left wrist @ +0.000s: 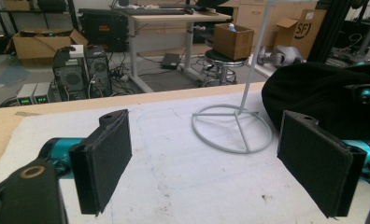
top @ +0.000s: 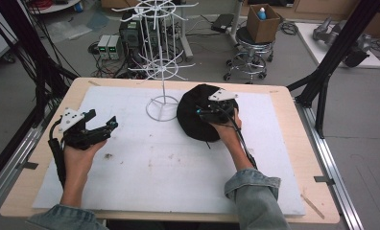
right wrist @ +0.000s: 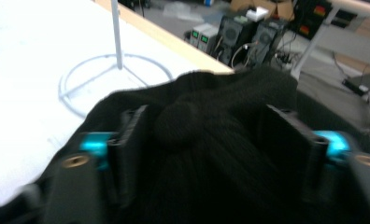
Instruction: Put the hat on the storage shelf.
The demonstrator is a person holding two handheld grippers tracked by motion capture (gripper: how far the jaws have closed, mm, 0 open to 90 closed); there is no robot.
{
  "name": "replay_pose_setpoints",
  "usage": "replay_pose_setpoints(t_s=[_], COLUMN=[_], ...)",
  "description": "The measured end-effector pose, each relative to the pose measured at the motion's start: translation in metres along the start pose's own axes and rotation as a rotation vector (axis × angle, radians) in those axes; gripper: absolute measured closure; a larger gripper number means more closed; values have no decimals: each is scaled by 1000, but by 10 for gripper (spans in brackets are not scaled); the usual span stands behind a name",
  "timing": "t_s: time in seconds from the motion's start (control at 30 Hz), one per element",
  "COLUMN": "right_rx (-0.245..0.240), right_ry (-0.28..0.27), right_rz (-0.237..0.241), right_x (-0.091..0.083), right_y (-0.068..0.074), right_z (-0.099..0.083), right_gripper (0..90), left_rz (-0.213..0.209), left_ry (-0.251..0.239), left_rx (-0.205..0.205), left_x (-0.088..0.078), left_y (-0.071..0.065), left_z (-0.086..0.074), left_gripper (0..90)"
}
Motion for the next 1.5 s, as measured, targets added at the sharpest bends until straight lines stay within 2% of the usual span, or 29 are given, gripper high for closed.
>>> replay_pose_setpoints(t_s=[0.03, 0.1, 0.13, 0.2, 0.23, 0.27, 0.37, 0.47, 0.67, 0.7, 0.77, 0.87, 0.97, 1.0, 1.07, 1.17, 1.27, 1.5], right_rx=[-8, -12, -12, -48, -56, -50, -39, -7, 49, 69, 79, 120, 131, 149, 174, 172, 149, 119], right_ry=[16, 24, 24, 13, 5, -5, -37, -64, -172, -186, -198, -236, -256, -286, -300, -307, -335, -426], right_rz=[-13, -25, -25, -47, -53, -56, -62, -70, -76, -78, -84, -111, -129, -143, -151, -169, -181, -176], right_x=[0, -1, -1, -3, -5, -7, -14, -22, -46, -50, -54, -68, -76, -84, -92, -98, -108, -136], right_y=[-1, 0, 0, 2, 3, 3, 0, -4, -14, -16, -19, -34, -41, -48, -54, -58, -60, -59], right_z=[-1, -1, -1, 2, 3, 4, 7, 10, 23, 24, 26, 33, 36, 39, 41, 46, 56, 94], right_gripper=[463, 550, 550, 641, 655, 666, 679, 688, 696, 697, 697, 697, 697, 697, 697, 696, 695, 695], left_rz=[-1, 1, 0, 1, 1, 2, 4, 7, 11, 12, 13, 13, 14, 15, 15, 12, 15, 13], left_ry=[1, -2, -3, -3, -3, -4, -6, -7, -6, -5, -5, -6, -8, -9, -8, -5, -8, -10], left_rx=[1, -1, -2, -3, -3, -3, -7, -8, -9, -10, -10, -10, -13, -14, -13, -11, -12, -15], left_x=[0, 0, 0, 0, 0, -1, -1, -2, -3, -3, -3, -3, -4, -4, -3, -3, -3, -3], left_y=[0, 0, 0, 0, 0, 0, 1, 2, 3, 3, 4, 4, 4, 4, 4, 3, 4, 4], left_z=[0, 0, 0, 0, 0, 0, 0, 0, 0, 0, 0, 0, 0, 0, 0, 0, 0, 0], left_gripper=[179, 179, 179, 179, 179, 179, 179, 179, 179, 180, 180, 180, 180, 180, 180, 180, 180, 180])
Point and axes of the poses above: each handheld gripper's, and its own axes: x roughly forward along the jaws, z roughly out of its top, y roughly to its left, the point moved 1 cm from there along x, roughly forward along the jaws, and after that the axes turned 15 degrees about x, right-handed, at the moved point
